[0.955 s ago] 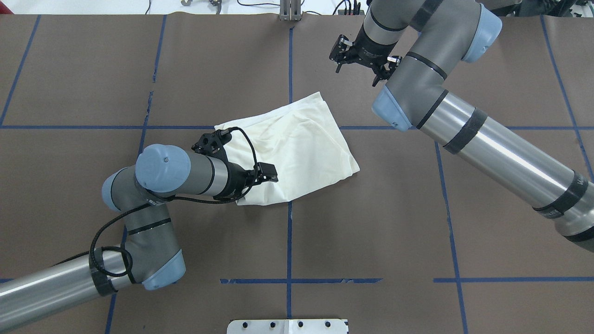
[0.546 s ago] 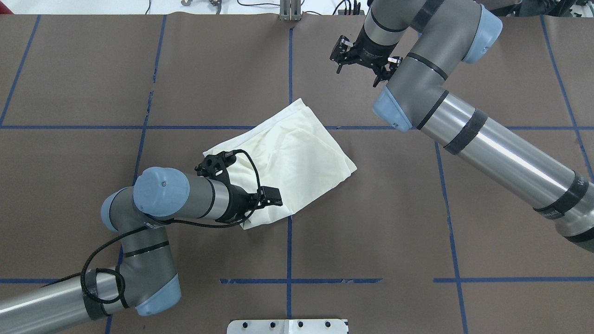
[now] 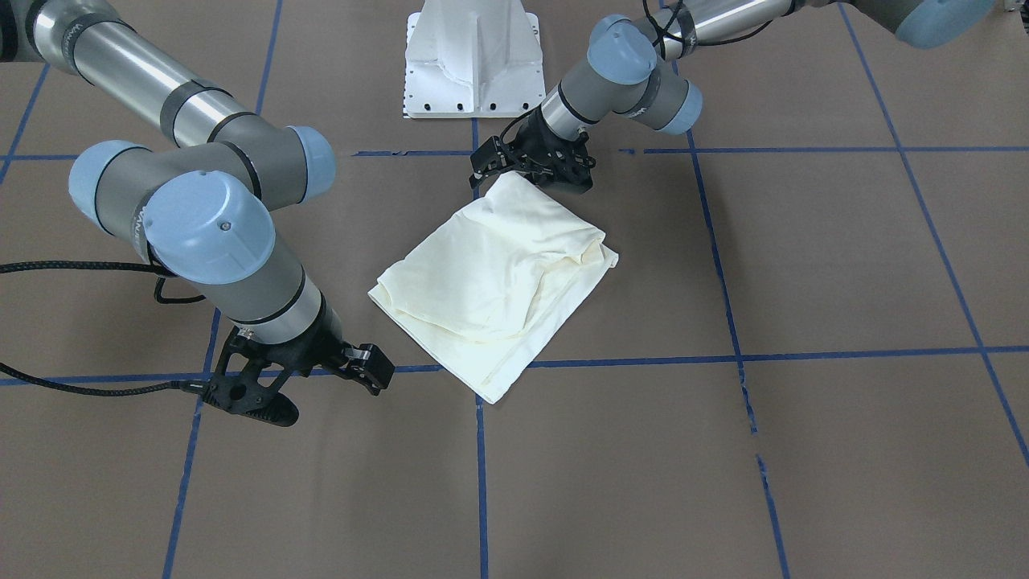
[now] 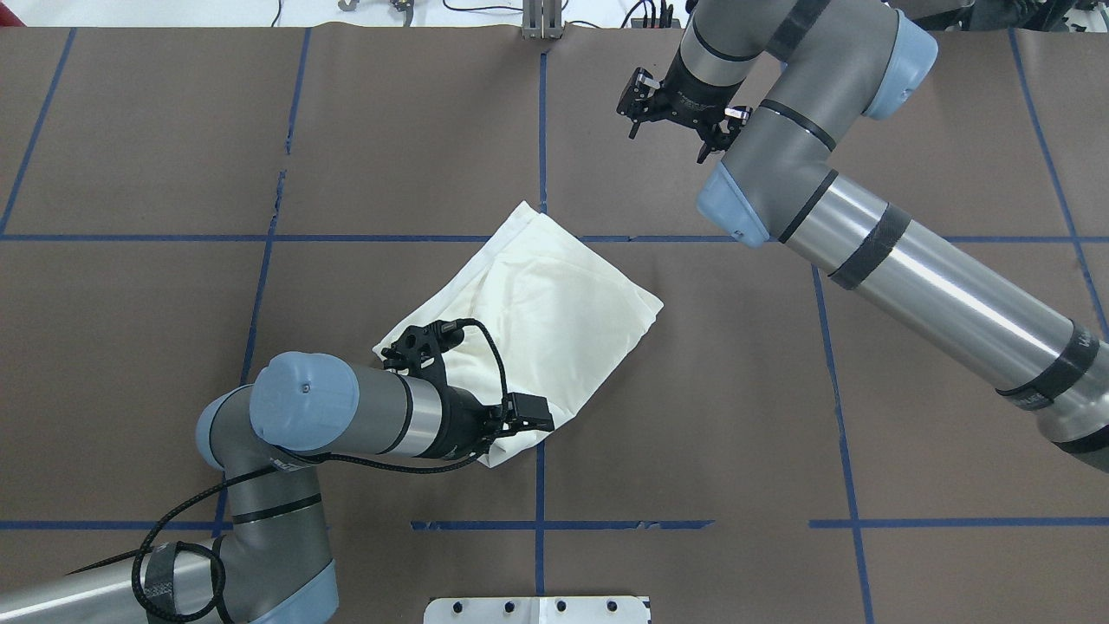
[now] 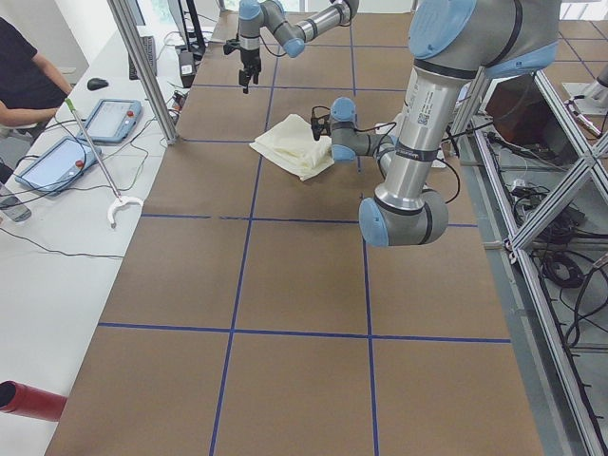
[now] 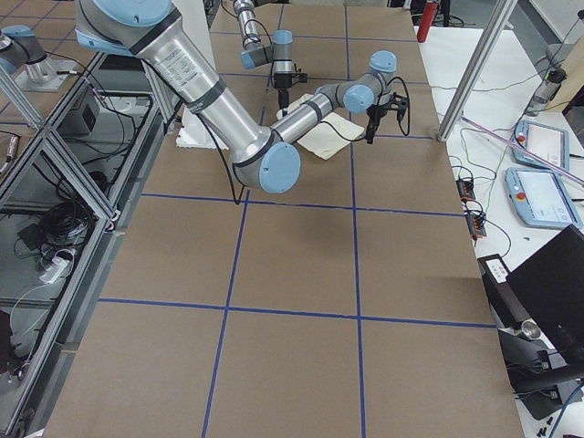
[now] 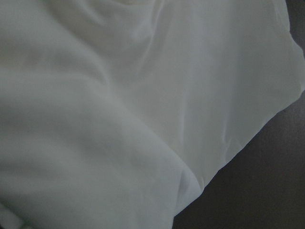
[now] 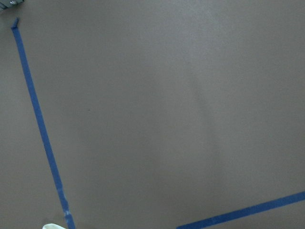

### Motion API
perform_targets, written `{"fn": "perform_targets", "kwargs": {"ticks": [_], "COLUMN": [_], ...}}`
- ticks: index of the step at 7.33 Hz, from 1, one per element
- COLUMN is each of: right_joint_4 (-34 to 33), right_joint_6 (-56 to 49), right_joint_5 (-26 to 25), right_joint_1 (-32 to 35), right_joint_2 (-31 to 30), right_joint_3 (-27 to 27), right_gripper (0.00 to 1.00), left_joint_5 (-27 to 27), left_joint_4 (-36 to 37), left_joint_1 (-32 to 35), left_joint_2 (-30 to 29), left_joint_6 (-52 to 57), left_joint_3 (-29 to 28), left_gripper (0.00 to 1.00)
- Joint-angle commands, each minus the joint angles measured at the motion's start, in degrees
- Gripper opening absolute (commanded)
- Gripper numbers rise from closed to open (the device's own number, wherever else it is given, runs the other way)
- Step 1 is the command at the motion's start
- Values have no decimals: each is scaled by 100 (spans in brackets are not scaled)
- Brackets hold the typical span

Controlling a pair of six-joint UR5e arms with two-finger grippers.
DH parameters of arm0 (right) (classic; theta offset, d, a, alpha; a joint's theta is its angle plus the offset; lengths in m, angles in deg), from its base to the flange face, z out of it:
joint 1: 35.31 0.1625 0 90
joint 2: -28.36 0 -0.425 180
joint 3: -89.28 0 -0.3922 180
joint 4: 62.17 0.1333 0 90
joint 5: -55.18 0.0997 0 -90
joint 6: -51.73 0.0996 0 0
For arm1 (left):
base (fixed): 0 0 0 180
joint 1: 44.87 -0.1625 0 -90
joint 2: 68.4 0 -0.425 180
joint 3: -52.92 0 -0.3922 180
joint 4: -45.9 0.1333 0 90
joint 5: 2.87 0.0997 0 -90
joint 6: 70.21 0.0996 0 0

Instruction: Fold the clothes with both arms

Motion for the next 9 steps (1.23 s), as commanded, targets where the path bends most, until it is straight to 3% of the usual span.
{"fn": "perform_targets", "kwargs": {"ticks": [1, 4, 7, 9], "right_joint_4": [0, 0, 0, 0], "right_joint_6": [-3, -3, -108, -266], "right_joint_5": [0, -35, 0, 8], "right_joint_1": [6, 15, 42, 68], "right_joint_2": [9, 0, -157, -543], "right_joint_3": [-14, -14, -180, -627], "right_gripper": [100, 100, 100, 100], "left_joint_5": [13, 40, -91, -660], "left_joint_4": [-33, -121, -59, -51], "left_joint_1": [-83, -611, -139, 598], "left_joint_2": [-5, -32, 134, 642], "left_joint_6": [-1, 25, 158, 428], "left_joint_3": [-9, -27, 183, 612], "left_gripper": [100, 100, 100, 100]}}
